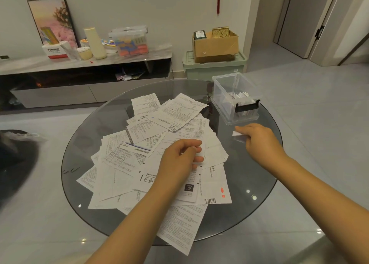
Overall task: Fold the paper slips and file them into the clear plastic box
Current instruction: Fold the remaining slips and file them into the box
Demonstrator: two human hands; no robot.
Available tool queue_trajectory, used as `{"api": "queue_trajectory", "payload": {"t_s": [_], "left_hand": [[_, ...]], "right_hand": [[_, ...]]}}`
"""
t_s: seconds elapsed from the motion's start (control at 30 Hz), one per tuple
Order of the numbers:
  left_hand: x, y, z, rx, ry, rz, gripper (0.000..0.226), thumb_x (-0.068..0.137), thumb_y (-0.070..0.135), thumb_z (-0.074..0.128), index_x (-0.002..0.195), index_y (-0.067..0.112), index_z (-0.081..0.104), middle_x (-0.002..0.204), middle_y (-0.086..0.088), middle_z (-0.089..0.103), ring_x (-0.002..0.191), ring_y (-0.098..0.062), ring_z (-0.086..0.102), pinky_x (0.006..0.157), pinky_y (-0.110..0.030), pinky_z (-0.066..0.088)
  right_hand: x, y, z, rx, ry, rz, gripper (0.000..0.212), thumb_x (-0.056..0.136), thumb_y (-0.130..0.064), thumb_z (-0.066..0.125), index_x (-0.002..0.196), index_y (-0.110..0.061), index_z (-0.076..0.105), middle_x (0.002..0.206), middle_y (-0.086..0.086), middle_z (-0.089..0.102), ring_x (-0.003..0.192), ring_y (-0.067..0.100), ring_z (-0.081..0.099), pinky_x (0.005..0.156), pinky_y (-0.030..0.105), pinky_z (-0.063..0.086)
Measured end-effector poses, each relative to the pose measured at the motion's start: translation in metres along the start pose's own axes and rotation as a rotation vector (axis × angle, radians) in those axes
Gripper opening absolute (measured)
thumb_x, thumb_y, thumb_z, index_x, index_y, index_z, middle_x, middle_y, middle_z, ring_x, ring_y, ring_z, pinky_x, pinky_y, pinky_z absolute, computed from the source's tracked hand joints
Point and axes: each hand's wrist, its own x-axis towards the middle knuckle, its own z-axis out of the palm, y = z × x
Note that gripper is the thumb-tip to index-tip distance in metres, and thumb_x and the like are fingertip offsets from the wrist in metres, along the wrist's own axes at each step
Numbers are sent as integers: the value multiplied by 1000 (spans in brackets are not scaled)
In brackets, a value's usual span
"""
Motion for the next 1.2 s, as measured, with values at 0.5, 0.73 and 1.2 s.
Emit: {"api": "queue_trajectory", "payload": {"t_s": [0.5, 0.73, 1.2], "left_hand": [[-3, -1, -4, 5, -8, -3, 25, 93, 8, 46, 100, 20, 67, 96, 4, 70, 78, -10, 69, 69, -20, 55], [-4, -1, -3, 19, -21, 0, 25, 93, 9, 46, 99, 21, 67, 95, 5, 70, 77, -9, 69, 74, -23, 56], [-5, -2, -3, 55, -46, 8, 25, 94, 9, 46, 98, 22, 67, 94, 6, 70, 78, -8, 69, 75, -24, 55]], "right_hand": [[-2, 7, 6, -267, -36, -4, 52, 94, 0, 42, 138, -28, 44, 123, 6, 50, 117, 27, 36, 82, 30, 40], [-4, 8, 6, -205, 79, 2, 36, 87, 8, 48, 119, -1, 62, 110, 22, 61, 104, 40, 49, 78, 38, 45], [-16, 0, 1, -309, -149, -37, 46, 98, -13, 30, 142, 0, 24, 143, 5, 31, 123, 22, 26, 97, 27, 35]]}}
